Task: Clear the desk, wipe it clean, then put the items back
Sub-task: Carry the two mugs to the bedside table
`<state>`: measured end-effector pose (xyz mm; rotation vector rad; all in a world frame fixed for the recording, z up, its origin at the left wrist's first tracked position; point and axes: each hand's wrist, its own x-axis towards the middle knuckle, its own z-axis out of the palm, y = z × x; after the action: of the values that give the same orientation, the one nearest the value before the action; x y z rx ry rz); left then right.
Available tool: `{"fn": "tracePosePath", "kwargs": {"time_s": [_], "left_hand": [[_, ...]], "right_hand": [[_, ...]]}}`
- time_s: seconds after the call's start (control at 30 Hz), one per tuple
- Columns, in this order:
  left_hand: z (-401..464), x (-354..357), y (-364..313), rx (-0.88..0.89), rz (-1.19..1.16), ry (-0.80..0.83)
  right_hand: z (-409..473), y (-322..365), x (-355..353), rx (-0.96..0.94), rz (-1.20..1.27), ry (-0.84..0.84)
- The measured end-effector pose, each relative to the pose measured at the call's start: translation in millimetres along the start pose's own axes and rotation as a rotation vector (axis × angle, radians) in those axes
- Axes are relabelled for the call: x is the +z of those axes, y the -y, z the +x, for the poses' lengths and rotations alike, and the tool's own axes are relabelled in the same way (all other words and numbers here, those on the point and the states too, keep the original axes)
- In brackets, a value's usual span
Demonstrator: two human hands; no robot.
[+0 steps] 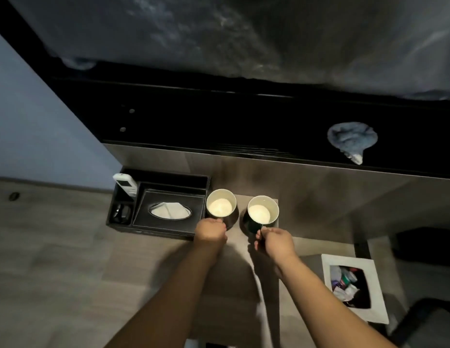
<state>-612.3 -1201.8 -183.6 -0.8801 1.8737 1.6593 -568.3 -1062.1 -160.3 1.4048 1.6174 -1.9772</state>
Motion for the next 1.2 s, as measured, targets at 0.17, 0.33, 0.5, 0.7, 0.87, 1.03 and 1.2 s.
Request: {"fn": "tracePosePath", "kwargs": {"time_s": [0.17,0.33,0.5,0.7,0.87,1.03,1.2], "left_hand": [[41,7,16,0.124,0.276,-0.055],[47,14,1,0.243,0.623,-0.001],[44,20,-12,0.204,0.708,-0.081],[44,27,-10,0.152,0.745,-0.110],[51,30,0,0.195,0.855,-0.113],[54,29,0,0.158,0.855,-0.119],[51,28,-1,0.112,0.774,-0.132]], "right_hand": [[34,-10,15,-0.022,0.003,-0.028],[58,-21,25,-0.064,-0.076,-0.029],[75,-26,26,-0.100,-0.168,-0.039],[83,-24,27,-0.089,-0.143,-0.032],[85,-20,25,-0.062,-0.167,0.053],[90,-15,18,-0.100,-0.268,0.149],[89,-17,18,-0.173,-0.438,0.083]]}}
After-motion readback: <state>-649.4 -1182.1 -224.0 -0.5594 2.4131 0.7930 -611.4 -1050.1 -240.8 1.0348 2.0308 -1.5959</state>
